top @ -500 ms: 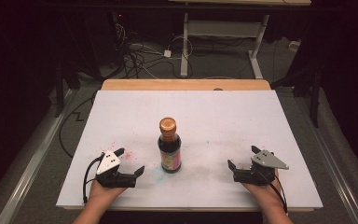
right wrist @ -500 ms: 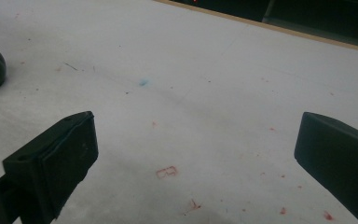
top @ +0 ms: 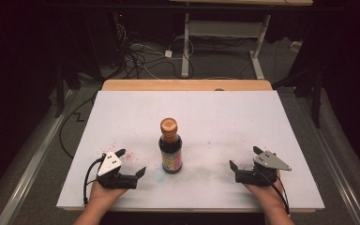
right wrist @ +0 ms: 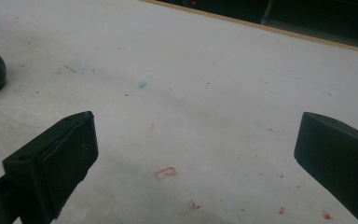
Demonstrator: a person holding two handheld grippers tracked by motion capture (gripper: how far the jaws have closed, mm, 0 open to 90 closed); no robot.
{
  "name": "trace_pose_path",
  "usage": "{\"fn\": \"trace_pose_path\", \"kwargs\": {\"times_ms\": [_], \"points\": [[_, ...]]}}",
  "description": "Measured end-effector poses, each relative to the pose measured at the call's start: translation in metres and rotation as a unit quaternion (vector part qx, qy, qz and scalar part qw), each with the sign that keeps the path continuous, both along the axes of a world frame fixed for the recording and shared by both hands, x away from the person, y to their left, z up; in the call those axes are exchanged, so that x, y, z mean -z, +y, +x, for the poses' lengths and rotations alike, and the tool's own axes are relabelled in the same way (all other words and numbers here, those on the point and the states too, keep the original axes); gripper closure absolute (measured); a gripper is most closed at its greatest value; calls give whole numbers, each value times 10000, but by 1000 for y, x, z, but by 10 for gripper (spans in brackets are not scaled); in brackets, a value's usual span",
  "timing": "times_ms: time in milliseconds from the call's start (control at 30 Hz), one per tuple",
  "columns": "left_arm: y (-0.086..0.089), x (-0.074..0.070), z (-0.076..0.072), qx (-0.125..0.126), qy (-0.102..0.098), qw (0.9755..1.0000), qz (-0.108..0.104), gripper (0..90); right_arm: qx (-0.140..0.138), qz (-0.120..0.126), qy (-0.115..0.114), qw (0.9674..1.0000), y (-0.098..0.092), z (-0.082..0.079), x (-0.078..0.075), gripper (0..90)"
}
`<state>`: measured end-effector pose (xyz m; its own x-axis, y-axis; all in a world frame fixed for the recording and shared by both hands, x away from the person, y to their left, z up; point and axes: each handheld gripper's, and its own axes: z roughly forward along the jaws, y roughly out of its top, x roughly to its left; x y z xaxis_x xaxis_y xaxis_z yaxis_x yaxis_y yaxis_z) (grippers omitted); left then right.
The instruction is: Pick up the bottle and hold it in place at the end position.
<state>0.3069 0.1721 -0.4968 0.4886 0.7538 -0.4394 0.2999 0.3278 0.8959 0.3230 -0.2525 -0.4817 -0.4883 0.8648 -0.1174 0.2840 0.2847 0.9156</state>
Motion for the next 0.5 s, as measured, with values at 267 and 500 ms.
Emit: {"fn": "trace_pose_path", "kwargs": {"times_ms": [267,500], "points": [[-1,0,0,37,19,10000,40,0,-3,5,27,10000,0,0,0,3],[-1,-3,-1,115,166,9997,-111,0,-1,18,25,10000,0,0,0,3]]}}
